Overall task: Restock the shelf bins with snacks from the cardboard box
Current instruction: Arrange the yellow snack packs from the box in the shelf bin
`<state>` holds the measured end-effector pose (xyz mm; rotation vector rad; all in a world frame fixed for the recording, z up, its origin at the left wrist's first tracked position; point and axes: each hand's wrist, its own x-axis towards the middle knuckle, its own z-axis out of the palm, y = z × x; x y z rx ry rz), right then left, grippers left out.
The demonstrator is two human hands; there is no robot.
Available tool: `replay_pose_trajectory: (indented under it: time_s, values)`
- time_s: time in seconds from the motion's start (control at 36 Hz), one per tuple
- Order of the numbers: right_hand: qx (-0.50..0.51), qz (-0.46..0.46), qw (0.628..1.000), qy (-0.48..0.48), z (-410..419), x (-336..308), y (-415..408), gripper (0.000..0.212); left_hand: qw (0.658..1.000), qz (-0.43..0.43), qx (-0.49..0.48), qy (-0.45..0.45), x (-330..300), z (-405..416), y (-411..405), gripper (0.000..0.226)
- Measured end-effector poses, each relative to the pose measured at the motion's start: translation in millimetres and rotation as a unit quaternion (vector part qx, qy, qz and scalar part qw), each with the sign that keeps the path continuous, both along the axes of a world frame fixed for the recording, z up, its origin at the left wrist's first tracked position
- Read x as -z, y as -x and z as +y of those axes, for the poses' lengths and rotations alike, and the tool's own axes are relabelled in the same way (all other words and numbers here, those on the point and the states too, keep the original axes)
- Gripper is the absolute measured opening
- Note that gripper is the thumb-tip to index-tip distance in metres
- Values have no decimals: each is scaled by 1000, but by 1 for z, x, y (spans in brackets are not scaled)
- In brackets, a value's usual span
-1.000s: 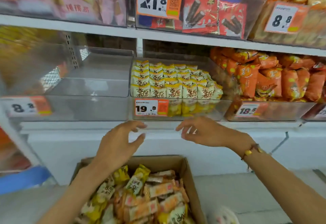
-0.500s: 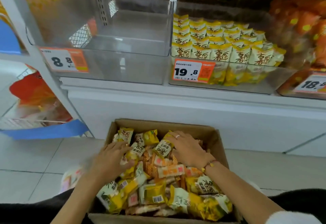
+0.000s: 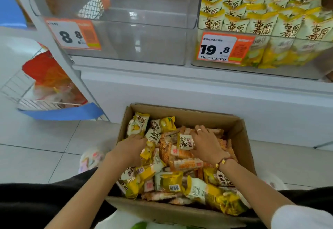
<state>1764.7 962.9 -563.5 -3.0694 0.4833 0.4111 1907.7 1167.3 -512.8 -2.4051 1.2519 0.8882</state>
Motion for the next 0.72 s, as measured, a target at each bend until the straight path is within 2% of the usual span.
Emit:
replay_pose_trajectory:
  time_s: [0.08, 0.17, 0.22, 0.28, 0.31, 0.36, 0.42, 0.47, 0.56, 0.61, 0.64, 0.67, 0.72]
  values:
    - [15, -2, 1000, -23, 3, -2, 7, 64, 997, -67, 37, -1, 2, 3, 3, 49]
    - [44, -32, 997, -52, 5, -15, 12, 62, 993, -95, 57, 35, 2, 8, 8, 51]
    - [129, -68, 979, -142, 6, -29, 15, 51, 990, -77, 43, 107, -6, 9, 11, 55]
    - [242, -114, 917, -296, 4, -41, 15, 45, 977, -47, 46, 202, -17, 6, 15, 57]
    - [296, -132, 869, -373, 3, -47, 14, 46, 965, -25, 53, 257, -22, 5, 18, 56]
    - [398, -149, 743, -518, -2, -58, 14, 58, 930, 12, 87, 358, -29, 0, 24, 54]
    - [435, -143, 623, -635, -4, -69, 20, 58, 899, 39, 110, 422, -29, -6, 29, 56]
    - [408, -132, 556, -712, -1, -81, 27, 49, 876, 78, 90, 467, -26, -12, 36, 60]
    - [370, -146, 497, -771, 4, -98, 35, 40, 846, 110, 30, 522, -27, -24, 46, 69]
    - [360, -169, 486, -778, 7, -110, 37, 38, 833, 135, -34, 535, -33, -32, 52, 78]
    - [357, -178, 489, -776, 8, -115, 38, 39, 822, 174, -73, 538, -40, -36, 56, 82]
    - [352, -188, 493, -773, 10, -121, 38, 40, 798, 229, -115, 545, -47, -39, 60, 85]
    - [346, -224, 487, -770, 12, -131, 38, 38, 726, 334, -190, 570, -63, -45, 68, 85]
